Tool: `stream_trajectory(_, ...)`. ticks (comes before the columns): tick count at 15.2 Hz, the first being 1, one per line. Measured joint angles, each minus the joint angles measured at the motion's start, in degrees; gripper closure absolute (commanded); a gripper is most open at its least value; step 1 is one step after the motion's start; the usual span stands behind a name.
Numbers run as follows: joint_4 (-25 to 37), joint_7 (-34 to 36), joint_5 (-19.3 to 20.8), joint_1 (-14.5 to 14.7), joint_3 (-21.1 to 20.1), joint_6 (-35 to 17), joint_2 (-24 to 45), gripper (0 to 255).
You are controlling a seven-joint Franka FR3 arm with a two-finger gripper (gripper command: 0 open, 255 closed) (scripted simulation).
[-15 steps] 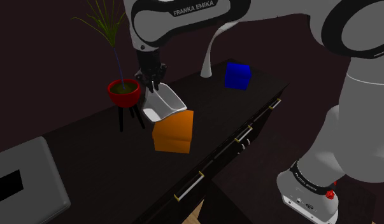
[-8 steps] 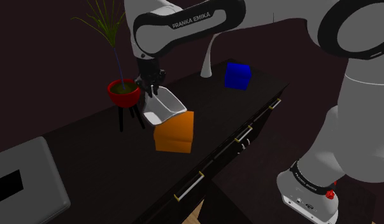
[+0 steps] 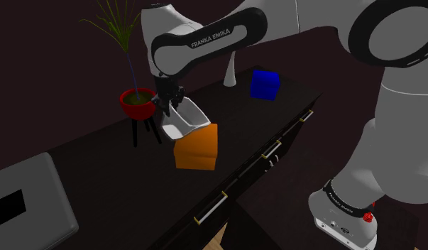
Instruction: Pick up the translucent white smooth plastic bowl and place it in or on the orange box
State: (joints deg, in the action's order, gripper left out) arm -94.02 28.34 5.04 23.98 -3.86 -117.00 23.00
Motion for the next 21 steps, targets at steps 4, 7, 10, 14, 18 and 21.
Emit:
stream_trajectory(4, -0.2, 0.2, 0.0, 0.1, -0.1, -0.3, 0.1, 255)
stream_trajectory(7, -0.8, 0.3, 0.1, 0.0, 0.1, -0.2, 0.1, 0)
stream_trajectory(10, -1.0, 0.3, 0.1, 0.0, 0.1, -0.2, 0.1, 0)
stream_trajectory(14, 2.0, 0.0, 0.0, 0.0, 0.1, 3.4, -0.5, 0)
stream_trajectory(18, 3.7, -0.1, -0.1, 0.1, 0.0, 6.1, -1.6, 0)
stream_trajectory(21, 3.9, -0.1, -0.1, 0.1, 0.0, 6.4, -1.6, 0)
